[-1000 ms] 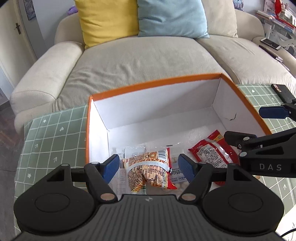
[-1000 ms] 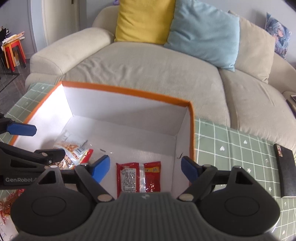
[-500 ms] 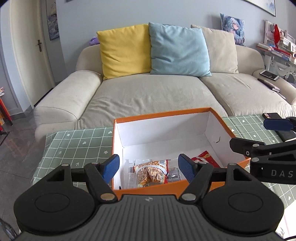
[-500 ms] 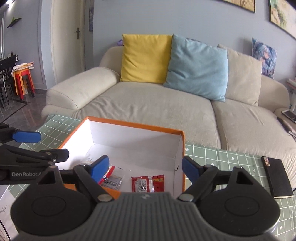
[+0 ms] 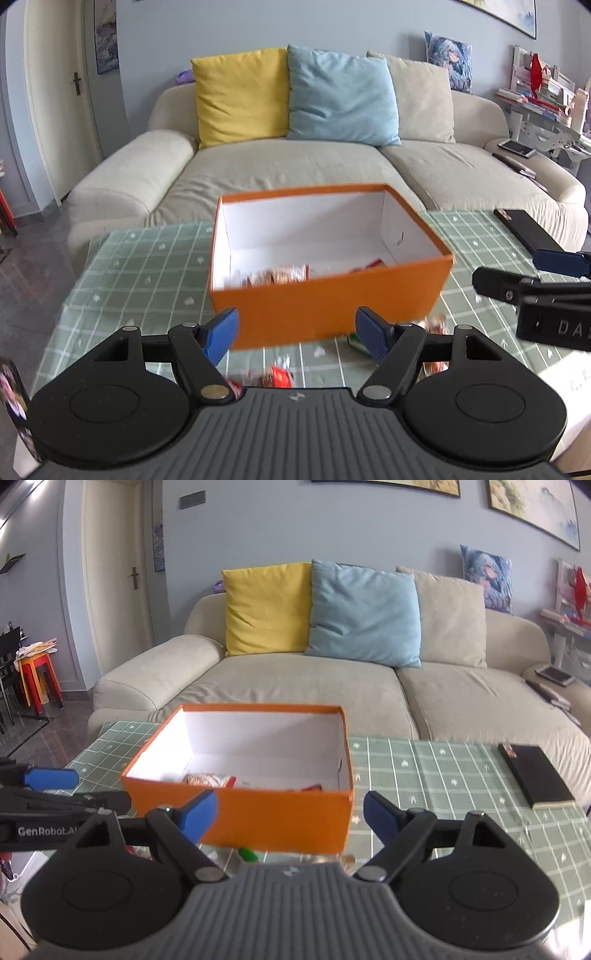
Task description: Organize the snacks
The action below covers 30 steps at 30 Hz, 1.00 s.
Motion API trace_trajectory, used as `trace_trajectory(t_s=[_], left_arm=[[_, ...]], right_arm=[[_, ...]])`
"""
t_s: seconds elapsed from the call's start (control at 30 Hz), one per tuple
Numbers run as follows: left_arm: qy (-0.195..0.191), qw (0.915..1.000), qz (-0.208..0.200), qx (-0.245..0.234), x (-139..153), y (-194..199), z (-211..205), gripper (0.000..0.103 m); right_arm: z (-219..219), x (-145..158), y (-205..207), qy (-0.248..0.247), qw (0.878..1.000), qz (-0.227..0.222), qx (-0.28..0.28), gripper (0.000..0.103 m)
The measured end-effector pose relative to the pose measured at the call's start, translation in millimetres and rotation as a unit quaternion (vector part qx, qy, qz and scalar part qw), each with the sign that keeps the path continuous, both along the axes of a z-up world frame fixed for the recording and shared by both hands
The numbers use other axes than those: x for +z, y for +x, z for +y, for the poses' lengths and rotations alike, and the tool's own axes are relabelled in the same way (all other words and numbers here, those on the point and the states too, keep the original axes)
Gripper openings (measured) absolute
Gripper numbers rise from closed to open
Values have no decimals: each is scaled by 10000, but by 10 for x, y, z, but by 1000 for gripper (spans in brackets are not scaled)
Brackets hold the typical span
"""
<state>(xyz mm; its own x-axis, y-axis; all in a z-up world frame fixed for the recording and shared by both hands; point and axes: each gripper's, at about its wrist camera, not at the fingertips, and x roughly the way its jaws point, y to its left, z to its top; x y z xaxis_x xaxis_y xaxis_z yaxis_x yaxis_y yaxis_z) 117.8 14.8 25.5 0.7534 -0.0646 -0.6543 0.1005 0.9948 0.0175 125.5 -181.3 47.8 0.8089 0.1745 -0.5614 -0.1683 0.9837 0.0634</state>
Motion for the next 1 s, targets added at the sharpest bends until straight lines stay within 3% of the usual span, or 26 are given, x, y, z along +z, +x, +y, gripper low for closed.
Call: trace_trajectory(t_s=[0.23,0.5,0.7,1.0], left_arm=[[-302,9981,529,85,-320,-241,132,85],[-490,9923,1110,254,-659,-437,248,85],[-622,9900,1224,316,-847,-520,284,84],[-709,9891,1292,-1,-1069,-558,244,84]], right_arm=[[-161,-287,-265,276,9985,319,-335,84],[-170,-677,-474,66,9983,502,-281,84],[-61,-975,-545,-93,9975,707,4,84],[88,-1204,-525,-196,9946,952,364,84]])
